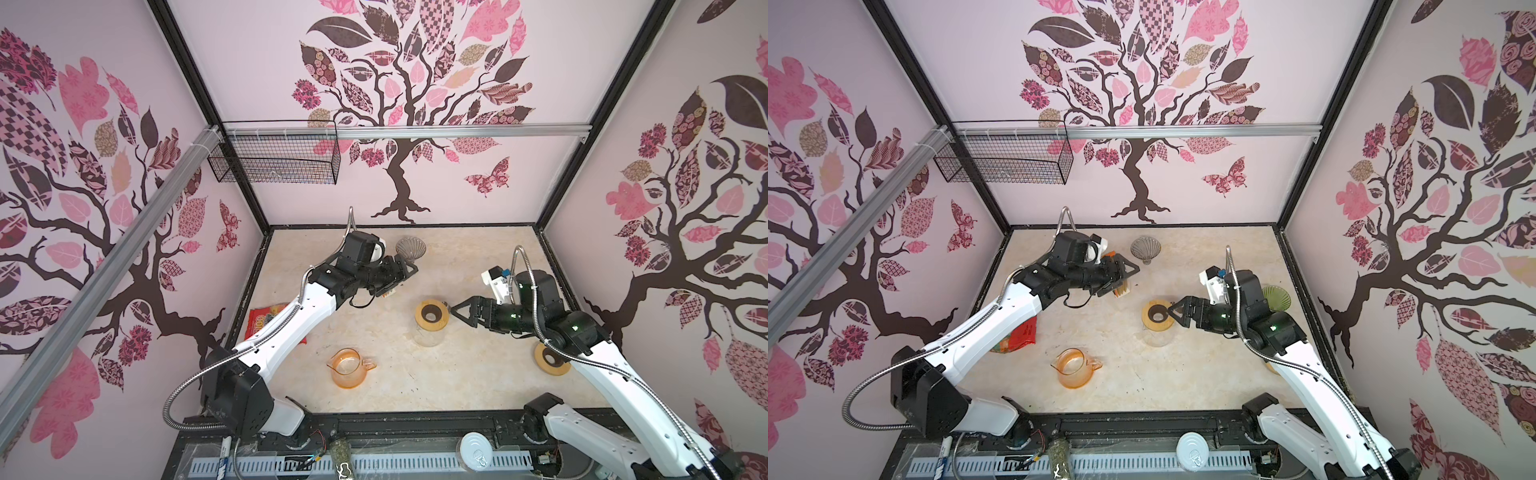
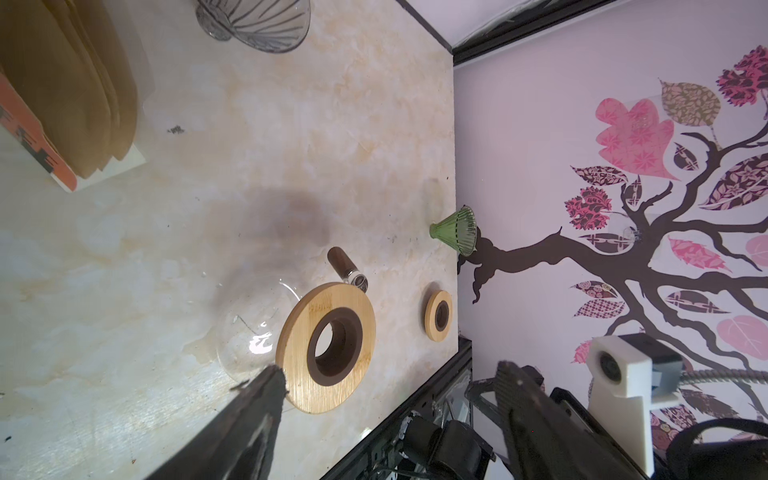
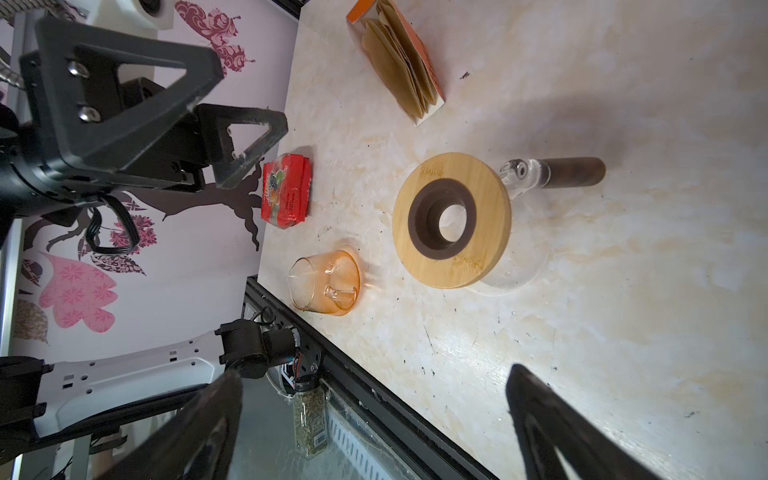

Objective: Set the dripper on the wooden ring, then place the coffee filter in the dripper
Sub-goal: 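Move the left gripper to the ribbed glass dripper farther from the robot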

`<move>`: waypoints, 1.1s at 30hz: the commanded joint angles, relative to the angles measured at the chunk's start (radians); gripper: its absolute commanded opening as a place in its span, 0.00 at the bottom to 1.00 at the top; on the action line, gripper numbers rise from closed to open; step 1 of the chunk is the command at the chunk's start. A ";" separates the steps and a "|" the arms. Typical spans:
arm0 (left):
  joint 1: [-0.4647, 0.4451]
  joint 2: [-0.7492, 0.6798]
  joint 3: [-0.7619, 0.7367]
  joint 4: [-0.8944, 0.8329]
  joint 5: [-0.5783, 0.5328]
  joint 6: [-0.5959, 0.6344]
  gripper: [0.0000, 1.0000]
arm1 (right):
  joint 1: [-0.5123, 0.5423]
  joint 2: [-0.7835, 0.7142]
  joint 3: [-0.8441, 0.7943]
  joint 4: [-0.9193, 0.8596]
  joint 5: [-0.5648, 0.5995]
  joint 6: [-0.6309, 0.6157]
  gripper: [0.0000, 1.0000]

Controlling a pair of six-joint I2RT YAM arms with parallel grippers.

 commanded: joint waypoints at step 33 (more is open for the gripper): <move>0.022 0.568 0.611 -0.138 -0.196 -0.021 0.71 | -0.002 0.071 0.277 -0.281 0.212 -0.118 1.00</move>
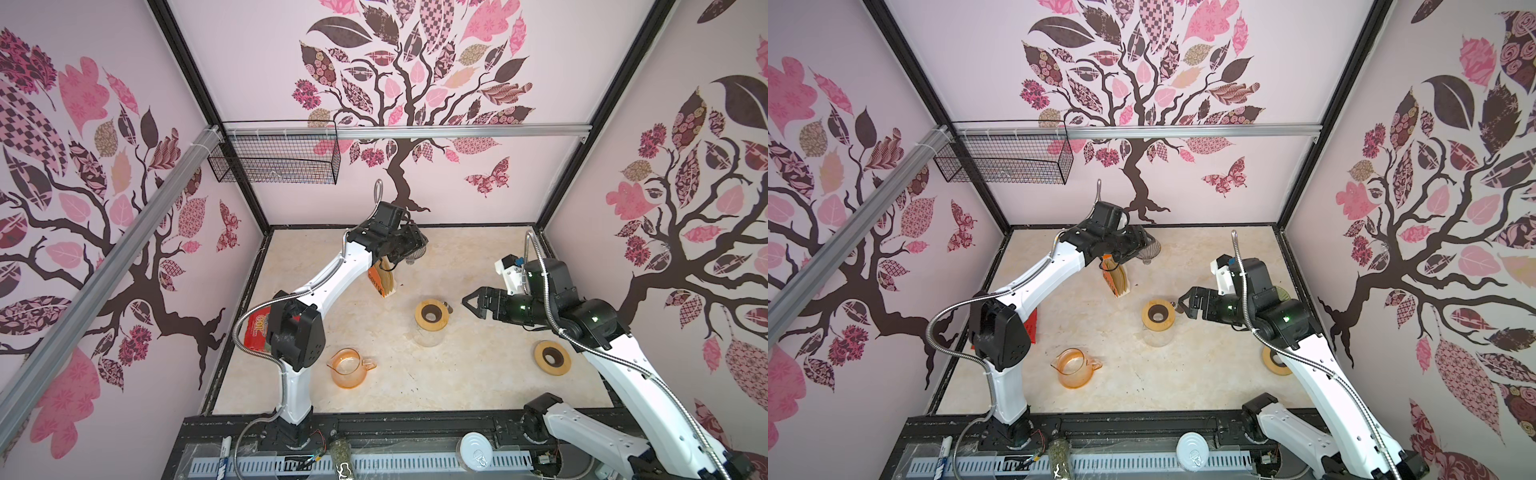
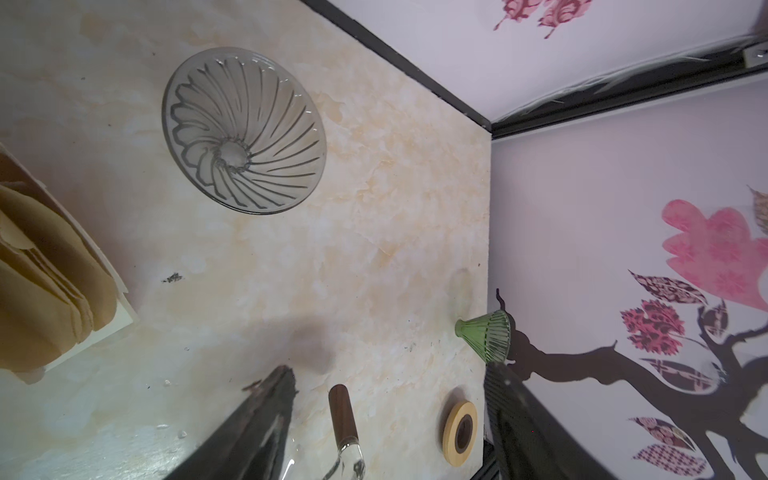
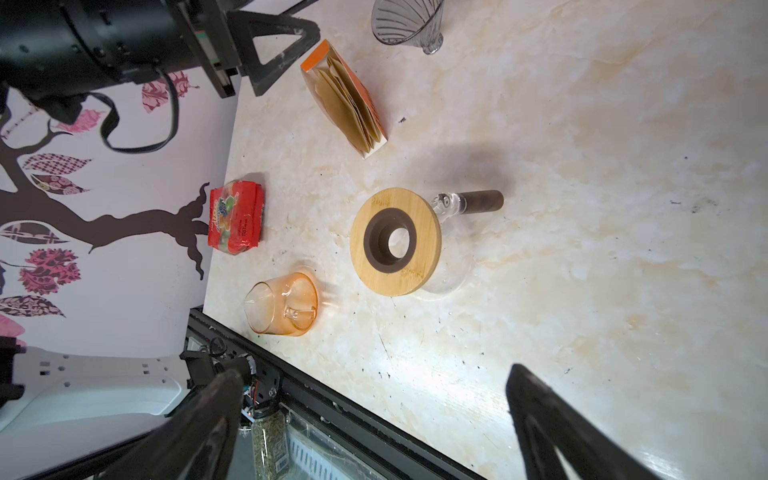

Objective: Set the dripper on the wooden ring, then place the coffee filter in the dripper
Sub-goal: 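Move the left gripper to the ribbed glass dripper farther from the robot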

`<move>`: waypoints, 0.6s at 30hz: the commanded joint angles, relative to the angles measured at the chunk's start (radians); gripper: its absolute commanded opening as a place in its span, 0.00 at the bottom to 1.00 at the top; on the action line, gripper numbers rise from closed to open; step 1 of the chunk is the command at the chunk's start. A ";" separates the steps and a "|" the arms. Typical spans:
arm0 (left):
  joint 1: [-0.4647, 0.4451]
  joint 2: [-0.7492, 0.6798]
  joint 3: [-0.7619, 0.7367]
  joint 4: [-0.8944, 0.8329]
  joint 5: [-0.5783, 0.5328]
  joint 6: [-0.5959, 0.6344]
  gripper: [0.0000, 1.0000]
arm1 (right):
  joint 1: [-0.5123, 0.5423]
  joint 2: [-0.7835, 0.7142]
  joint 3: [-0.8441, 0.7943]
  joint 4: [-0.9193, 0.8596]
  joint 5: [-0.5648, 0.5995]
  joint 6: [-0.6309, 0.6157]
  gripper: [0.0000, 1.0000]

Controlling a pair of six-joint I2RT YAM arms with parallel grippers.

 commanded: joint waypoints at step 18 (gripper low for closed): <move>0.046 0.313 0.256 -0.099 -0.157 -0.121 0.53 | 0.000 0.039 0.029 -0.048 -0.002 -0.066 1.00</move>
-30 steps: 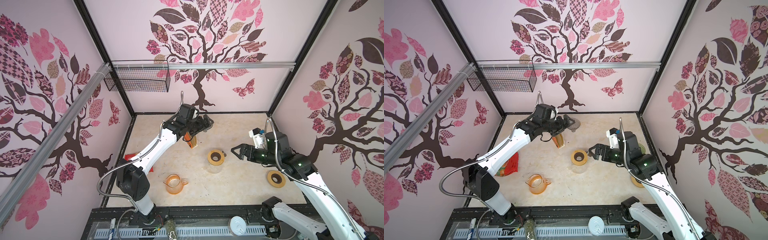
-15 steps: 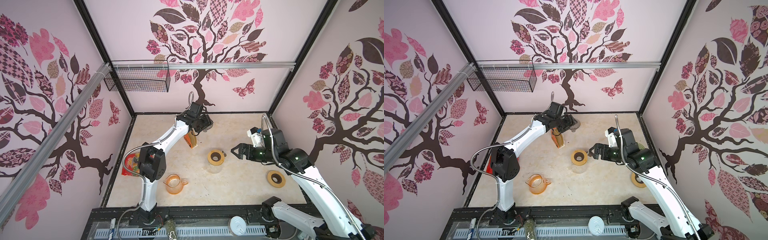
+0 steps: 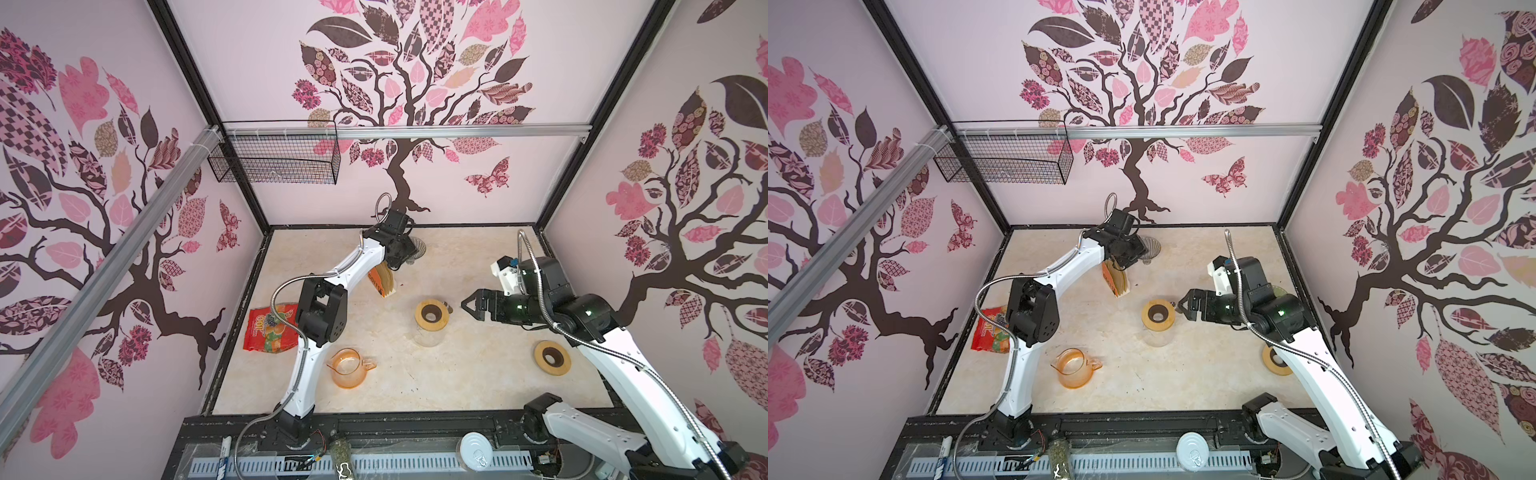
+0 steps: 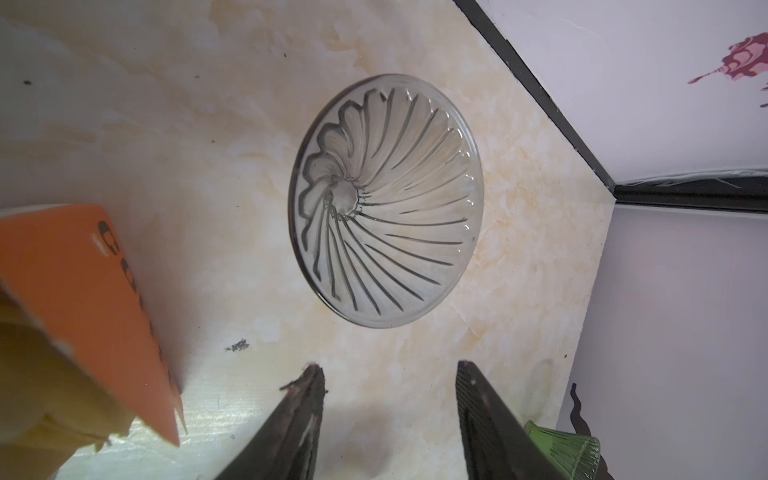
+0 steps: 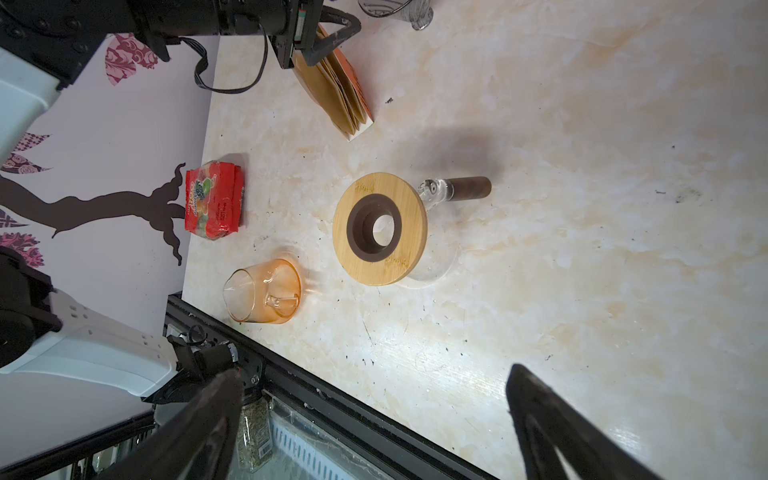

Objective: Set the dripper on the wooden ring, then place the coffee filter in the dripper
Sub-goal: 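Move the left gripper to the ribbed glass dripper farther from the robot, then close the left gripper on the rim of the glass dripper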

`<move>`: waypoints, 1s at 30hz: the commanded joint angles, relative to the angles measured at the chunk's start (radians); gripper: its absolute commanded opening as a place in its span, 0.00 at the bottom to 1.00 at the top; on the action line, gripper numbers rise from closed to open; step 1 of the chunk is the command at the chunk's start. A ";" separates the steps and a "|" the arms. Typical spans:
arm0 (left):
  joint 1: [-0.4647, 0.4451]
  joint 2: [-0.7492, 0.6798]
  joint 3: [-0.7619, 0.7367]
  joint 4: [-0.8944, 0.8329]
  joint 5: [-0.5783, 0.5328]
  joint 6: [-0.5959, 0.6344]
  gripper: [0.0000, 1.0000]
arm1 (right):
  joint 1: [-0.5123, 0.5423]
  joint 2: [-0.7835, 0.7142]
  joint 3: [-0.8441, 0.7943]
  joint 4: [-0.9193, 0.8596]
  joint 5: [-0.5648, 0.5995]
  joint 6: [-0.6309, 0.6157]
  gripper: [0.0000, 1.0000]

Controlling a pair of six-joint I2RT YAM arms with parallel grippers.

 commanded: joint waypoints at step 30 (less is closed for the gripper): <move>0.029 0.163 0.203 -0.073 -0.068 -0.029 0.27 | 0.000 0.016 0.001 -0.004 0.001 -0.027 1.00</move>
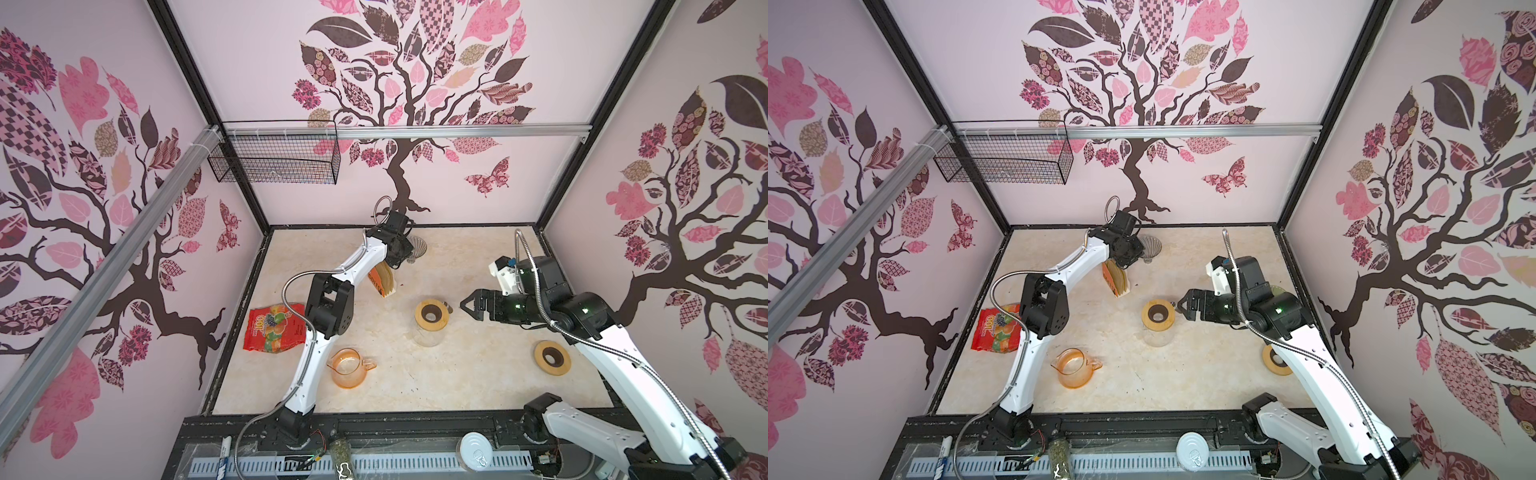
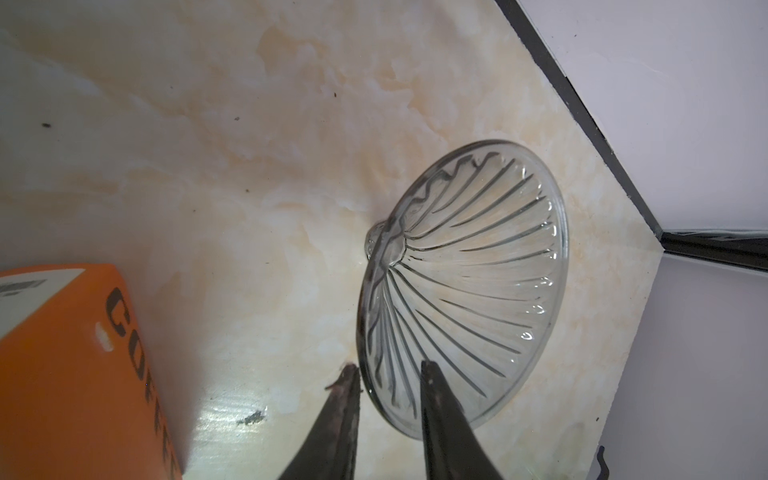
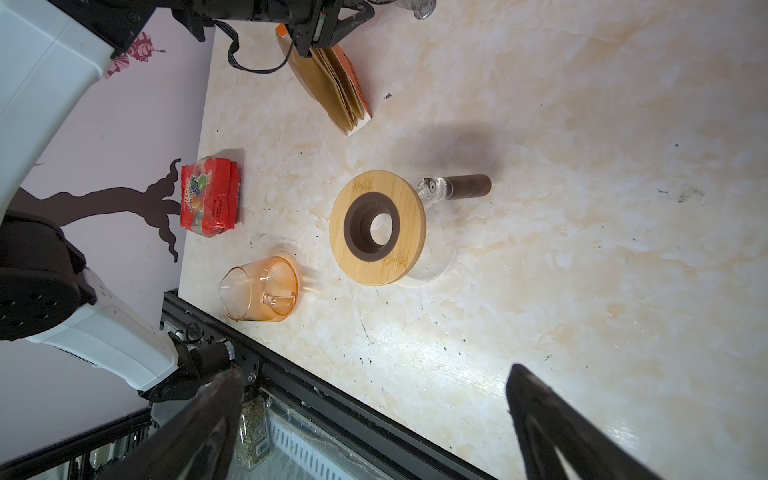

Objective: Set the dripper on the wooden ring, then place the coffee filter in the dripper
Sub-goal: 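Close the left gripper on the rim of the glass dripper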

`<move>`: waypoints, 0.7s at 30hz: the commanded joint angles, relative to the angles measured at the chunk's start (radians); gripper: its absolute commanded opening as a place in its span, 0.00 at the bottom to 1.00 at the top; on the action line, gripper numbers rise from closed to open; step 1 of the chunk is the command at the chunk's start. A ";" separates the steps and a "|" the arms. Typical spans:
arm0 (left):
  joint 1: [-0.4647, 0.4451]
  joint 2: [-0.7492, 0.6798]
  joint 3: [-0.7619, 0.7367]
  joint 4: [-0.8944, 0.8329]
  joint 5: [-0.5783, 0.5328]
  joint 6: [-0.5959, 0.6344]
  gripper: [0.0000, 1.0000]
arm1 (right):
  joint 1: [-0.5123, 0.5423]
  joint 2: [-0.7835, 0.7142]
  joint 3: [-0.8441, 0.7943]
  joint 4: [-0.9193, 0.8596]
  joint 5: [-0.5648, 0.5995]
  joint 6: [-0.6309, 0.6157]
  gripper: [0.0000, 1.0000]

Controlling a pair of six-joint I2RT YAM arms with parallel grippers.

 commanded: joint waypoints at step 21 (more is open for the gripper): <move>0.015 0.047 0.100 -0.003 -0.002 0.020 0.13 | 0.000 0.002 0.003 -0.007 0.014 -0.023 1.00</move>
